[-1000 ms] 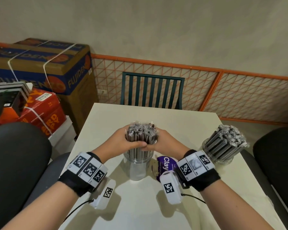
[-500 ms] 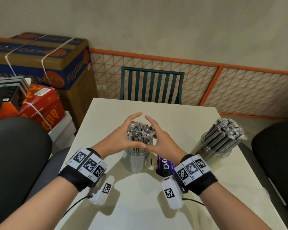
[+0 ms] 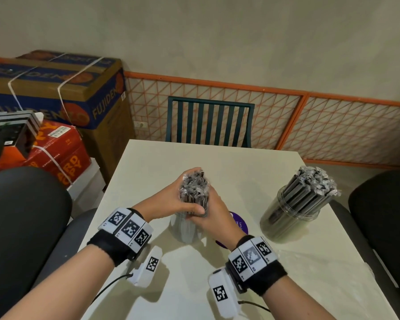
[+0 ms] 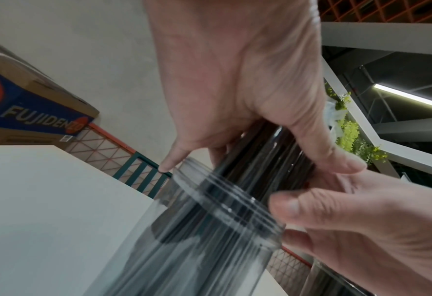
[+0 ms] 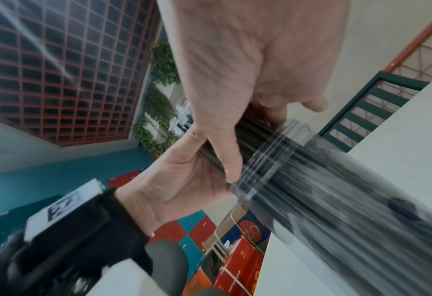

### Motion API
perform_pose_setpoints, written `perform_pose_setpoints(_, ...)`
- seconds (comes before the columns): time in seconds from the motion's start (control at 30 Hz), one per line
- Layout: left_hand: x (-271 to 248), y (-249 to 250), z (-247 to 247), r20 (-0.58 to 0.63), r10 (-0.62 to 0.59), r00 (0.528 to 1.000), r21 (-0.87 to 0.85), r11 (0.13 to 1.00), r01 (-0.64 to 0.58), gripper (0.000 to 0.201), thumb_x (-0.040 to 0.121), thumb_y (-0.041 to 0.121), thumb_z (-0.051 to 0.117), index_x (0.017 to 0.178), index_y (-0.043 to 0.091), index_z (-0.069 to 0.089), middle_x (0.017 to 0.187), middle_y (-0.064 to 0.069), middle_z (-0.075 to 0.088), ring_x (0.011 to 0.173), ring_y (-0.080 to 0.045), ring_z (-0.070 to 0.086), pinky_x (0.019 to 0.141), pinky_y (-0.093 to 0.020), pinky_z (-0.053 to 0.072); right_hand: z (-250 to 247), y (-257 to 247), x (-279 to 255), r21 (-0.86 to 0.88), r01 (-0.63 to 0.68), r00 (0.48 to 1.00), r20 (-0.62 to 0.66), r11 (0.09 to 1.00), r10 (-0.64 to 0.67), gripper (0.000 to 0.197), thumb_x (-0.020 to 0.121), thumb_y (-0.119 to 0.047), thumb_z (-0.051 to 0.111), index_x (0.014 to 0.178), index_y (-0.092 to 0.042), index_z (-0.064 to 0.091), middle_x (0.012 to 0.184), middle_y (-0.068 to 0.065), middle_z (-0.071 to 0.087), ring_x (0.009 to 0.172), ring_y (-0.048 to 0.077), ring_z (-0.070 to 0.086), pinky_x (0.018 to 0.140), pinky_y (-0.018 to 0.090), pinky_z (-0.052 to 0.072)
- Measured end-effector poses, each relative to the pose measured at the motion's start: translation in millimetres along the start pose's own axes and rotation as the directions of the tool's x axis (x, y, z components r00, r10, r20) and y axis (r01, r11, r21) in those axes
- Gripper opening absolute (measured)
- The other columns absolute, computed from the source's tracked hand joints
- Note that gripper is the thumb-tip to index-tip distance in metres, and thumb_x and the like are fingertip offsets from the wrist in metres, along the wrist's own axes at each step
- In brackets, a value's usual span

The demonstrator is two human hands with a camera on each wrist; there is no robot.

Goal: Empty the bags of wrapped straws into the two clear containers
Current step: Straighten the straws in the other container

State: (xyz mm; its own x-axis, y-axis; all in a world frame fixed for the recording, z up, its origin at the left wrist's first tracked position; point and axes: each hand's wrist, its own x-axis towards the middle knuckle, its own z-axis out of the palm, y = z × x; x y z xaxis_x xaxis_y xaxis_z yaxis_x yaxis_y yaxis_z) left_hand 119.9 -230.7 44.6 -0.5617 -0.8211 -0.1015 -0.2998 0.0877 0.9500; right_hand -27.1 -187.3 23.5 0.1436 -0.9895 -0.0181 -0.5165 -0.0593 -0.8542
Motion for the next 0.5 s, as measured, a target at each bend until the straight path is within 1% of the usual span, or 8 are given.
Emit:
perform_pose_setpoints(0.07,1.2,2.2,-1.3,-0.046,0.006,0.999,0.017,1.000,-0.005,0.082,0.067,0.013,0.081,0.132,0.030,0.035,0.122,0.016,0.053,0.110,0.012,0.050,0.098,-0.016,0.042,-7.3,-6.2,3.8,-0.003,0.003,1.000,-0.008,1.000,-0.003,0.070,0.073,-0.026,0.075,0.133,-0.026,0.040,0.125,0.000,0.058,0.117,0.019,0.054,0.103,0.045,0.044)
perform_pose_setpoints(0.13,0.4,10.6,-6.7,-0.086,0.021,0.996,0.017,1.000,-0.020,0.067,0.067,0.011,0.081,0.123,0.027,0.046,0.115,0.011,0.060,0.105,0.006,0.057,0.093,-0.020,0.047,-19.1,-13.8,6.2,-0.010,0.010,1.000,-0.002,1.000,-0.010,0.060,0.080,-0.023,0.071,0.133,-0.023,0.043,0.124,0.002,0.061,0.116,0.020,0.056,0.101,0.038,0.046)
perform_pose_setpoints(0.2,-1.4,22.7,-15.6,-0.093,0.055,0.994,0.047,0.998,-0.051,0.057,0.067,0.012,0.080,0.116,0.024,0.054,0.109,0.008,0.065,0.102,0.002,0.060,0.087,-0.016,0.048,-36.4,-23.0,8.6,-0.046,0.041,0.999,0.031,0.998,-0.040,0.055,0.083,-0.021,0.069,0.133,-0.017,0.047,0.124,0.003,0.063,0.114,0.016,0.058,0.097,0.028,0.047)
perform_pose_setpoints(0.3,-3.0,34.9,-28.9,-0.046,0.072,0.996,0.151,0.986,-0.064,0.047,0.067,0.015,0.081,0.107,0.026,0.059,0.101,0.010,0.067,0.094,0.006,0.061,0.079,-0.006,0.046,-60.0,-30.1,16.7,-0.147,0.104,0.986,0.143,0.984,-0.083,0.046,0.078,-0.020,0.073,0.122,-0.017,0.059,0.119,0.002,0.066,0.106,0.010,0.059,0.096,0.027,0.046)
perform_pose_setpoints(0.37,-2.6,35.0,-29.9,-0.001,0.031,1.000,0.207,0.978,-0.030,0.048,0.066,0.018,0.082,0.107,0.029,0.059,0.104,0.011,0.066,0.096,0.005,0.060,0.082,-0.007,0.046,-64.5,-26.3,24.0,-0.223,0.143,0.971,0.221,0.964,-0.093,0.043,0.075,-0.019,0.076,0.116,-0.017,0.063,0.117,0.002,0.067,0.103,0.011,0.057,0.090,0.025,0.044)
perform_pose_setpoints(0.4,-2.8,33.5,-27.2,0.030,-0.004,1.000,0.229,0.974,-0.003,0.053,0.065,0.020,0.083,0.110,0.029,0.057,0.108,0.010,0.065,0.101,0.002,0.058,0.088,-0.012,0.046,-63.1,-23.4,25.9,-0.255,0.149,0.966,0.246,0.955,-0.084,0.046,0.074,-0.019,0.077,0.117,-0.016,0.062,0.117,0.003,0.066,0.104,0.012,0.056,0.088,0.025,0.043)
perform_pose_setpoints(0.43,-2.2,27.9,-23.8,0.048,-0.034,0.998,0.249,0.968,0.021,0.058,0.063,0.024,0.084,0.113,0.029,0.055,0.112,0.010,0.063,0.106,-0.003,0.057,0.093,-0.018,0.044,-60.4,-19.4,26.9,-0.274,0.144,0.962,0.264,0.951,-0.070,0.051,0.073,-0.020,0.078,0.120,-0.015,0.059,0.120,0.003,0.064,0.106,0.013,0.056,0.088,0.025,0.042)
perform_pose_setpoints(0.5,-4.1,16.8,-16.2,0.013,-0.065,0.998,0.280,0.958,0.059,0.067,0.060,0.034,0.085,0.117,0.034,0.049,0.120,0.012,0.056,0.115,-0.007,0.048,0.098,-0.021,0.035,-53.7,-11.3,24.9,-0.259,0.115,0.960,0.277,0.959,-0.040,0.066,0.070,-0.022,0.080,0.128,-0.016,0.051,0.126,0.002,0.060,0.114,0.015,0.054,0.096,0.027,0.042)
